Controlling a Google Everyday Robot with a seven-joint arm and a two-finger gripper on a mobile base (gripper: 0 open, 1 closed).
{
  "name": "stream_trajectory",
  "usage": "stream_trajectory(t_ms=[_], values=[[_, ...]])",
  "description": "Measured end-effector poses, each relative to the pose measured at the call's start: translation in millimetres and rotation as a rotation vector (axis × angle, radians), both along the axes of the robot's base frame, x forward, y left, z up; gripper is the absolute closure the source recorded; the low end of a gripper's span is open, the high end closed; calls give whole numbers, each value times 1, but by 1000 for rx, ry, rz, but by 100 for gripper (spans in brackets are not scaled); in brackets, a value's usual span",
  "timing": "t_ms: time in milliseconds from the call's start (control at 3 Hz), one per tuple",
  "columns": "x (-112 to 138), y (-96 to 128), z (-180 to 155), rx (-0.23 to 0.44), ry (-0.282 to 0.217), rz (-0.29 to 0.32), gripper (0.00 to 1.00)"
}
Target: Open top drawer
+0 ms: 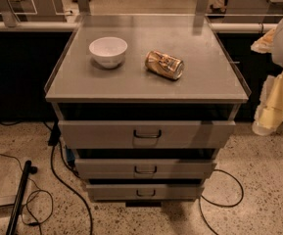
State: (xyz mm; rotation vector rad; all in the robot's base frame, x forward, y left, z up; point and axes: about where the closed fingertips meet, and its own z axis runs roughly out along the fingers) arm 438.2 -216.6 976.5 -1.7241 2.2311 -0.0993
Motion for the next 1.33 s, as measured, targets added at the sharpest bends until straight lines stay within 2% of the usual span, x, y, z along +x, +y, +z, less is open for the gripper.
stream_trajectory(t_ms=[333,667,1000,1333], values=[[0,0,0,0,0,0,0],[-2,1,-5,39,-4,7,0],[-7,1,-24,158,-34,38,0],[-12,-7,-58,317,-100,34,0]])
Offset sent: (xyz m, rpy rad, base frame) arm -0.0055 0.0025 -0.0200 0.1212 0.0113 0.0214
